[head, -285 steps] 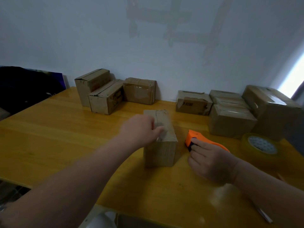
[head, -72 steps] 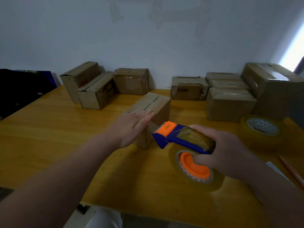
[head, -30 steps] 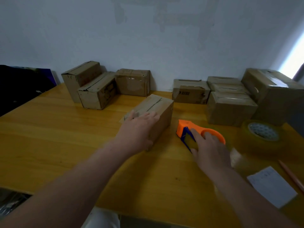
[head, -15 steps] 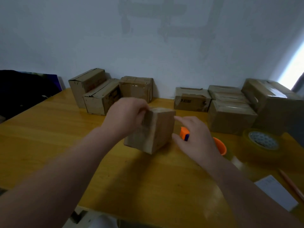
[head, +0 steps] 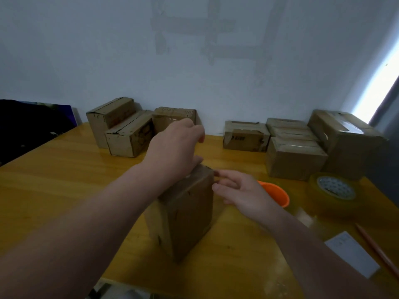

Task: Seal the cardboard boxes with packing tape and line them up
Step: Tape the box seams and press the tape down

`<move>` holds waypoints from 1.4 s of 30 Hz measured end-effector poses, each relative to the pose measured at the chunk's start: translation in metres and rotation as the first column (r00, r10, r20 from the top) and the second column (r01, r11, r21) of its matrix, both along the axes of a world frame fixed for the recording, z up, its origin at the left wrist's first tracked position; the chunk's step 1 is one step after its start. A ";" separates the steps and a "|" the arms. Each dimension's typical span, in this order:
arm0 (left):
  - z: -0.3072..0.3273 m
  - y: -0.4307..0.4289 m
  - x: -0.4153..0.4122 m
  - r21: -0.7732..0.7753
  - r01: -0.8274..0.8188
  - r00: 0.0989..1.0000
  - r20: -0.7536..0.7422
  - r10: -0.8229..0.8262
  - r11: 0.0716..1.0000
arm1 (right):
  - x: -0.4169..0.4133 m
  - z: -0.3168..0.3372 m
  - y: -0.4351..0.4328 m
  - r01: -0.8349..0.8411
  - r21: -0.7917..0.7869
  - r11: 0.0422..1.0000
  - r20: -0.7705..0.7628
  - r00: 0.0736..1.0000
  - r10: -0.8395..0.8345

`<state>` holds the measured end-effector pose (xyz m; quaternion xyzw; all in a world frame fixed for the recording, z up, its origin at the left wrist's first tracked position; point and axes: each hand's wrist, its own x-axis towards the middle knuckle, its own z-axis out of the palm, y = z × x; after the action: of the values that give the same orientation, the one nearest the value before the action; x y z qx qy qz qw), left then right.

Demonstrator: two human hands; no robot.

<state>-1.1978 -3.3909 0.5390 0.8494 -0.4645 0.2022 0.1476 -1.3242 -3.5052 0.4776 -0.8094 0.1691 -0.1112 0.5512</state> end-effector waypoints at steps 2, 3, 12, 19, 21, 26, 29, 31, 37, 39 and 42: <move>-0.003 0.011 -0.006 -0.018 -0.012 0.999 0.036 0.013 1.000 | -0.001 -0.003 0.002 -0.015 0.008 1.000 0.001 1.000 0.015; -0.004 0.017 -0.007 -0.032 -0.016 0.999 0.041 0.017 0.999 | -0.001 -0.003 0.002 -0.017 0.011 1.000 0.010 1.000 0.017; -0.023 0.049 -0.003 -0.050 0.312 0.920 -0.233 -0.315 0.949 | -0.001 -0.021 0.003 0.476 -0.612 0.632 0.557 0.826 -0.083; -0.034 0.055 -0.004 -0.135 0.357 0.901 -0.209 -0.379 0.924 | -0.002 -0.033 0.012 0.404 -0.781 0.475 0.511 0.851 0.117; -0.034 0.053 -0.006 -0.148 0.350 0.911 -0.178 -0.373 0.925 | 0.002 -0.031 0.012 0.394 -0.755 0.524 0.504 0.860 0.081; -0.034 0.054 -0.008 -0.152 0.337 0.921 -0.154 -0.359 0.929 | 0.014 -0.024 0.016 0.430 -0.675 0.599 0.555 0.831 0.029; -0.034 0.054 -0.009 -0.142 0.330 0.923 -0.157 -0.351 0.933 | 0.020 -0.017 0.023 0.485 -0.455 0.747 0.598 0.788 -0.147; -0.035 0.054 -0.010 -0.141 0.327 0.925 -0.155 -0.347 0.934 | 0.025 -0.009 0.025 0.408 -0.221 0.886 0.412 0.862 -0.295; -0.033 0.053 -0.011 -0.124 0.312 0.928 -0.171 -0.330 0.942 | 0.035 0.000 0.018 0.261 0.085 0.961 0.124 0.955 -0.271; -0.032 0.053 -0.012 -0.126 0.316 0.925 -0.178 -0.335 0.940 | 0.037 0.001 0.017 0.294 0.080 0.953 0.147 0.942 -0.302; -0.032 0.054 -0.014 -0.135 0.316 0.925 -0.177 -0.336 0.939 | 0.040 0.003 0.014 0.344 0.024 0.939 0.157 0.926 -0.343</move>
<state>-1.2121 -3.3370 0.5065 0.7673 -0.5713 0.1134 0.2683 -1.2846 -3.4913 0.4804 -0.7570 0.2637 -0.2703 0.5333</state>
